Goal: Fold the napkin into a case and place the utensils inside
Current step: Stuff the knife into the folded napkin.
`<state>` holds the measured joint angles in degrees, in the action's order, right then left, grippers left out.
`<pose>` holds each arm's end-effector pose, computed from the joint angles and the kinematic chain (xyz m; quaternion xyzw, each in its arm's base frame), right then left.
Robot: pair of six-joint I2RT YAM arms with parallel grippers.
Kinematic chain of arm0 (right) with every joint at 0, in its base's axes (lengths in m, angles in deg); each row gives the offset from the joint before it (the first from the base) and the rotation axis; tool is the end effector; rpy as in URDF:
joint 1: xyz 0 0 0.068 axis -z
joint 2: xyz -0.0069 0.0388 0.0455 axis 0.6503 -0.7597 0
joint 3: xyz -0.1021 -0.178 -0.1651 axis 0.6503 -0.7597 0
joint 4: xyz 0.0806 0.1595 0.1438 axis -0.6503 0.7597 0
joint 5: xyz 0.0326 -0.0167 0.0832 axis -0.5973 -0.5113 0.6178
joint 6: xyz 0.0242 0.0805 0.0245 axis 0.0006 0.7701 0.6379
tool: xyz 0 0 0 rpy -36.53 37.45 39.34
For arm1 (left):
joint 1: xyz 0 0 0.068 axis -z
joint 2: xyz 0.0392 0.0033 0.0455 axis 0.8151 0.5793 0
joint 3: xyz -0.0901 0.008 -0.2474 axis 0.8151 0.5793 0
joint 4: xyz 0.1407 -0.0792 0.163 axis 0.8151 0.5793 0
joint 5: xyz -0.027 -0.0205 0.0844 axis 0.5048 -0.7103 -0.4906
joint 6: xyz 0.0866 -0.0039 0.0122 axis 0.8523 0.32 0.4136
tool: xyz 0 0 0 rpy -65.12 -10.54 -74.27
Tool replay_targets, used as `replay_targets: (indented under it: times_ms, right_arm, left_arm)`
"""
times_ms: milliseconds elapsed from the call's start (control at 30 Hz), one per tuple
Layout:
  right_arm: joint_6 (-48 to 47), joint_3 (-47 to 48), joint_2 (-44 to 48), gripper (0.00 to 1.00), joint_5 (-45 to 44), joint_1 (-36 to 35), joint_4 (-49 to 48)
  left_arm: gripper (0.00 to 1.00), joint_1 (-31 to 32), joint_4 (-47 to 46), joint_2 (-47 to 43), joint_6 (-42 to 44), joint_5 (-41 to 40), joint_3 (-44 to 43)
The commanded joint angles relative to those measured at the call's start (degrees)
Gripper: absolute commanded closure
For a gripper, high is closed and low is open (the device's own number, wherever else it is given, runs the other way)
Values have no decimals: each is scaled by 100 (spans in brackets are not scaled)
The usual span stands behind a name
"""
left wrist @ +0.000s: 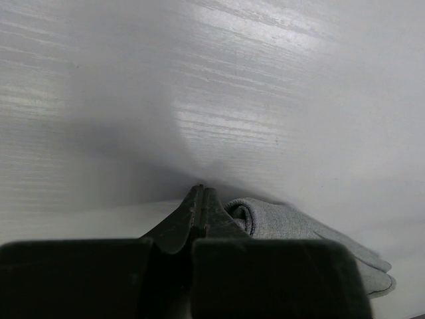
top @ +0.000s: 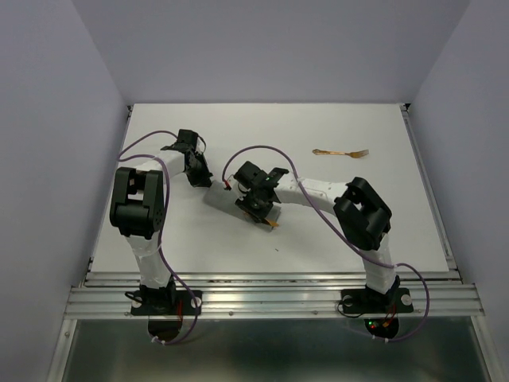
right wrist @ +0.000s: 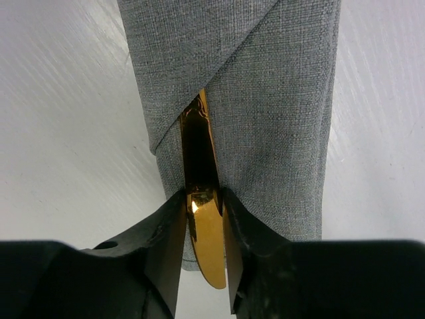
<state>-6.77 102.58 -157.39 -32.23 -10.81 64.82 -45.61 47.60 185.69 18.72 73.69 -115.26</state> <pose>0.2489 0.3193 0.1480 -0.4907 0.8492 0.0994 0.1677 0.3790 -0.0763 0.1444 -0.1078 0.9489 -0.1787 0.2367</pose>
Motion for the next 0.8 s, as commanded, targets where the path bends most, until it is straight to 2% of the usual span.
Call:
replay_targets:
  times_ms: [0, 333, 500, 767]
  right_arm:
    - [-12, 45, 203, 70, 119, 13, -159]
    - [-205, 282, 133, 77, -329, -162, 96]
    - [-231, 388, 132, 78, -653, -285, 105]
    - [-311, 590, -34, 78, -672, -338, 114]
  left_arm:
    - [100, 41, 46, -93, 87, 27, 106]
    - [100, 41, 46, -49, 86, 36, 80]
    - [100, 50, 46, -40, 87, 27, 98]
    - [100, 59, 38, -40, 78, 45, 98]
